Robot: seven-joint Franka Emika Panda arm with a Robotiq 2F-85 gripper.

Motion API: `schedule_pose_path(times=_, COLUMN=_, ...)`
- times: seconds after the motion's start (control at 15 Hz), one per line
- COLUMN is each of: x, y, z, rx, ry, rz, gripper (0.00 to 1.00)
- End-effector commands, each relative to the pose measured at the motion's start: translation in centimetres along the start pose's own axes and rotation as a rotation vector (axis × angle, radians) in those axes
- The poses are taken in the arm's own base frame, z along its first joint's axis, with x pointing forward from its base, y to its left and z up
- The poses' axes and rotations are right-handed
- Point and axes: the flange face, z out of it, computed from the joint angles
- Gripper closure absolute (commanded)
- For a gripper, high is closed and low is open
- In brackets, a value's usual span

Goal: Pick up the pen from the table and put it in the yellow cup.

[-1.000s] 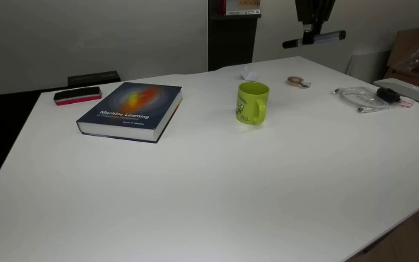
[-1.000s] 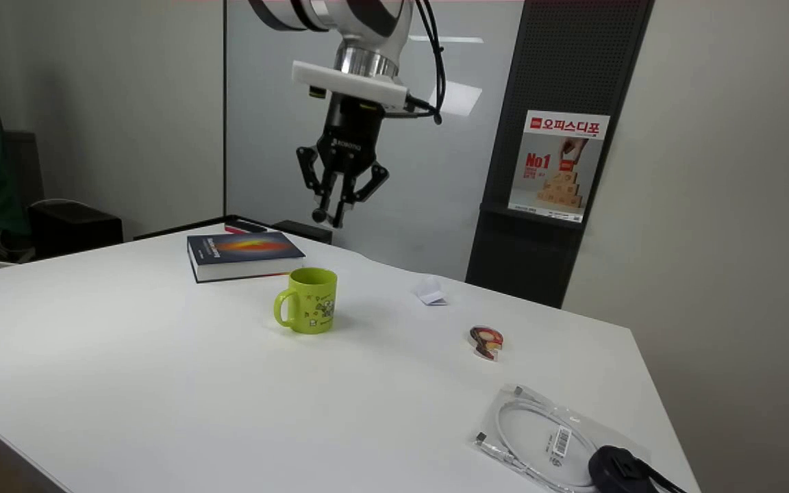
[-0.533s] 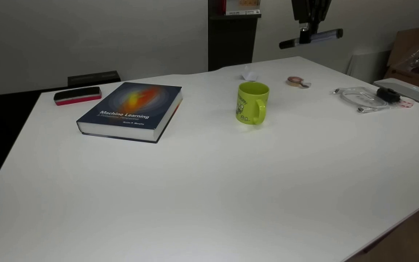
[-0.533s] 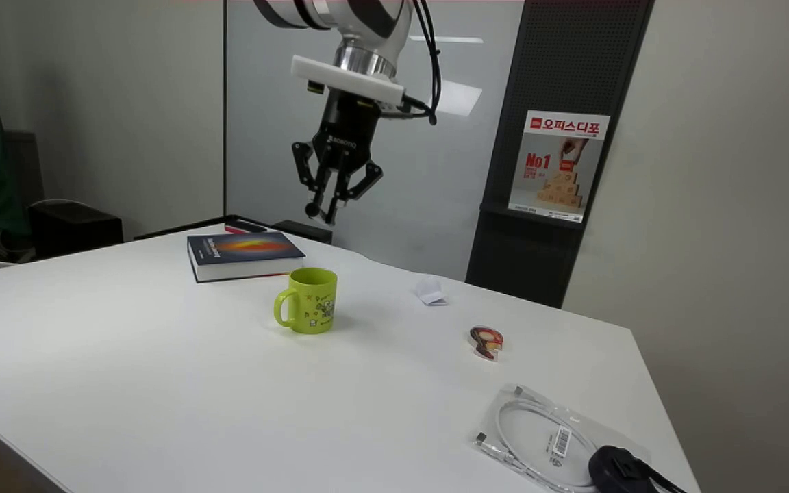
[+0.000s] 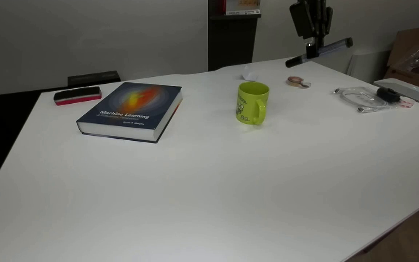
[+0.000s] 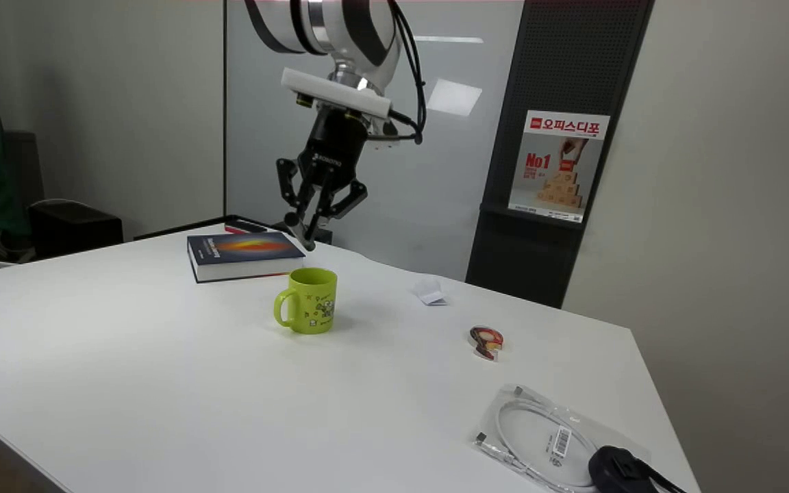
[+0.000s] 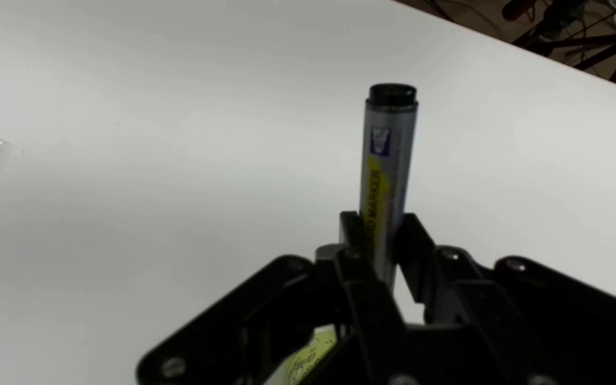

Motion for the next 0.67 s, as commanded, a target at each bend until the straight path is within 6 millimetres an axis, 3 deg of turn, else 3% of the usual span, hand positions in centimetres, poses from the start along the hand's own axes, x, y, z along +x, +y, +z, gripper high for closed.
schedule_pose_path(times=0.0, x=2.9, y=-0.3, z=-0.3, rx=-0.05, ry=-0.085, rz=0.075, gripper=0.95)
schedule_pose_path(times=0.6, x=8.7, y=-0.5, z=0.4, rx=-0.053, ry=-0.145, rz=0.088, gripper=0.95)
